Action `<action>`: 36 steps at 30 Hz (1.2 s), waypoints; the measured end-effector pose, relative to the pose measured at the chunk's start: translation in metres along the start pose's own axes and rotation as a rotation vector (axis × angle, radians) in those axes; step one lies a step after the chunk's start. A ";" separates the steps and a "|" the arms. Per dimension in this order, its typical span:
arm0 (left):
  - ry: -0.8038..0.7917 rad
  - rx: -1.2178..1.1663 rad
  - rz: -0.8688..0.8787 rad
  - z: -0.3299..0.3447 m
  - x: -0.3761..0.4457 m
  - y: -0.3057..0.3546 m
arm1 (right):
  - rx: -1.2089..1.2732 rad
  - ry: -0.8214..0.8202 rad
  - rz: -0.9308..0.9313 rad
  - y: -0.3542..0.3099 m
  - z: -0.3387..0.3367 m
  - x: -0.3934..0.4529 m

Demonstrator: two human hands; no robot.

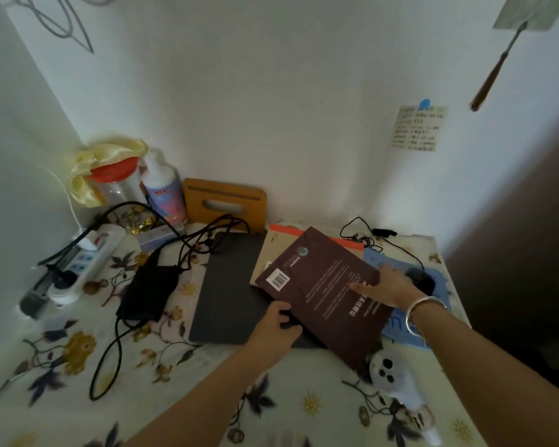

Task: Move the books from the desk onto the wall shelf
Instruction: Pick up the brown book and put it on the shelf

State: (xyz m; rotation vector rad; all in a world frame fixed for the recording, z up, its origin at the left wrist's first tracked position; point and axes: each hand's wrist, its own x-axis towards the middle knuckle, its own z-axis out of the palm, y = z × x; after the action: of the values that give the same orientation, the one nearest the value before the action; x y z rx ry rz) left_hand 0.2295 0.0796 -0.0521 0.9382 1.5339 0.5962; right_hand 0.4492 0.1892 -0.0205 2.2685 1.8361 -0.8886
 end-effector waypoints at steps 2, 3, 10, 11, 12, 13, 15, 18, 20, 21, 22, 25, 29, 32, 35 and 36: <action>-0.018 -0.137 -0.024 0.001 0.003 0.003 | 0.021 -0.020 0.007 -0.001 0.001 0.004; -0.027 -0.183 -0.032 0.001 0.005 0.004 | 0.031 -0.035 0.007 -0.002 0.003 0.005; -0.025 -0.293 -0.028 0.003 0.007 0.003 | 0.064 0.054 -0.026 -0.006 -0.005 0.007; -0.025 -0.280 -0.007 0.003 0.006 0.002 | 0.083 0.050 -0.029 -0.008 -0.010 0.006; -0.024 -0.254 0.019 0.003 0.007 0.000 | 0.076 0.056 -0.028 -0.009 -0.016 0.005; -0.024 -0.235 0.046 0.002 0.007 0.000 | 0.050 0.073 -0.027 -0.011 -0.023 0.005; -0.022 -0.187 0.083 -0.001 0.008 -0.002 | 0.030 0.078 -0.038 -0.016 -0.034 0.005; -0.016 -0.150 0.141 -0.012 0.004 0.001 | 0.213 -0.080 -0.063 -0.033 -0.046 -0.007; -0.027 -0.157 0.196 -0.024 -0.004 0.003 | 0.474 -0.224 -0.042 -0.049 -0.052 -0.018; -0.040 -0.157 0.235 -0.032 -0.008 0.004 | 0.560 -0.276 -0.045 -0.058 -0.054 -0.025; -0.043 -0.152 0.269 -0.040 -0.013 0.005 | 0.602 -0.319 -0.053 -0.069 -0.057 -0.033; -0.033 -0.313 0.286 -0.073 -0.031 0.010 | 0.710 -0.412 -0.083 -0.108 -0.065 -0.064; 0.012 -0.362 0.318 -0.118 -0.056 0.010 | 0.821 -0.459 -0.158 -0.160 -0.073 -0.102; 0.088 -0.238 0.452 -0.145 -0.088 0.012 | 0.880 -0.517 -0.223 -0.193 -0.086 -0.133; 0.310 -0.131 0.580 -0.164 -0.119 0.023 | 0.949 -0.599 -0.263 -0.227 -0.100 -0.171; 0.455 -0.120 0.602 -0.170 -0.129 0.031 | 0.983 -0.628 -0.273 -0.238 -0.105 -0.185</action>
State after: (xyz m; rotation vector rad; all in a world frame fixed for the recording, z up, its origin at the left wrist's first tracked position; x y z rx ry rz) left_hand 0.0709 0.0126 0.0769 1.2340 1.5748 1.3934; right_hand 0.2497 0.1378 0.2232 1.6605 1.5640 -2.6212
